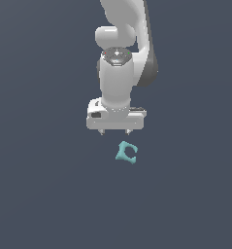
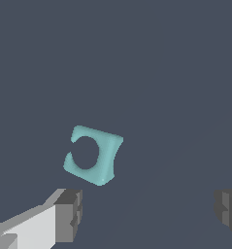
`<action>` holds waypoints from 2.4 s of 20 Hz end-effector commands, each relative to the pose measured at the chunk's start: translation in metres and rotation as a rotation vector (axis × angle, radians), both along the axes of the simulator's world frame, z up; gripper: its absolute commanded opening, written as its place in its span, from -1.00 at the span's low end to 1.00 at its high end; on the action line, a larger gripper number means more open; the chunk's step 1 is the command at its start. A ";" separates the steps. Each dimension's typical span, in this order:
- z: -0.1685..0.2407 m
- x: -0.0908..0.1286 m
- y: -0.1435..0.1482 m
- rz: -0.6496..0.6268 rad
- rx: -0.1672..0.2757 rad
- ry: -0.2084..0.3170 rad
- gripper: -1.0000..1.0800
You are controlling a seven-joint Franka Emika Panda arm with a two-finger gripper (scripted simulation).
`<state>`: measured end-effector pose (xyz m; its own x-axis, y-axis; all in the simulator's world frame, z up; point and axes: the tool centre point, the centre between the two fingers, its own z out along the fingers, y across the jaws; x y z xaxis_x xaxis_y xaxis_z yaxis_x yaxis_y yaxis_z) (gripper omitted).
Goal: Pick up the object and move it to a goal position.
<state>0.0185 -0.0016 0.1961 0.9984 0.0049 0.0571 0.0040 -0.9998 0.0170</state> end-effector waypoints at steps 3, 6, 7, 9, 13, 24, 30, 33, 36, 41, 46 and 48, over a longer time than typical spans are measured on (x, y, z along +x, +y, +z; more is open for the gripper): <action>-0.001 -0.001 0.003 0.005 0.001 0.001 0.92; -0.006 -0.004 0.018 0.028 0.005 0.007 0.92; -0.008 -0.005 0.026 0.040 0.007 0.010 0.92; -0.011 -0.008 0.035 0.059 0.010 0.013 0.92; -0.011 -0.008 0.038 0.066 0.010 0.014 0.92; -0.043 -0.003 0.044 -0.030 0.019 0.026 0.92; -0.082 0.000 0.051 -0.141 0.024 0.041 0.92; -0.099 0.001 0.054 -0.187 0.025 0.047 0.92; -0.111 0.001 0.056 -0.221 0.025 0.051 0.92; -0.122 0.001 0.058 -0.251 0.024 0.054 0.92; -0.123 0.000 0.058 -0.250 0.024 0.055 0.92; -0.128 0.000 0.058 -0.250 0.024 0.055 0.92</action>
<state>0.0192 0.0565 0.0713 0.9701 -0.2428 0.0003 -0.2428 -0.9701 -0.0003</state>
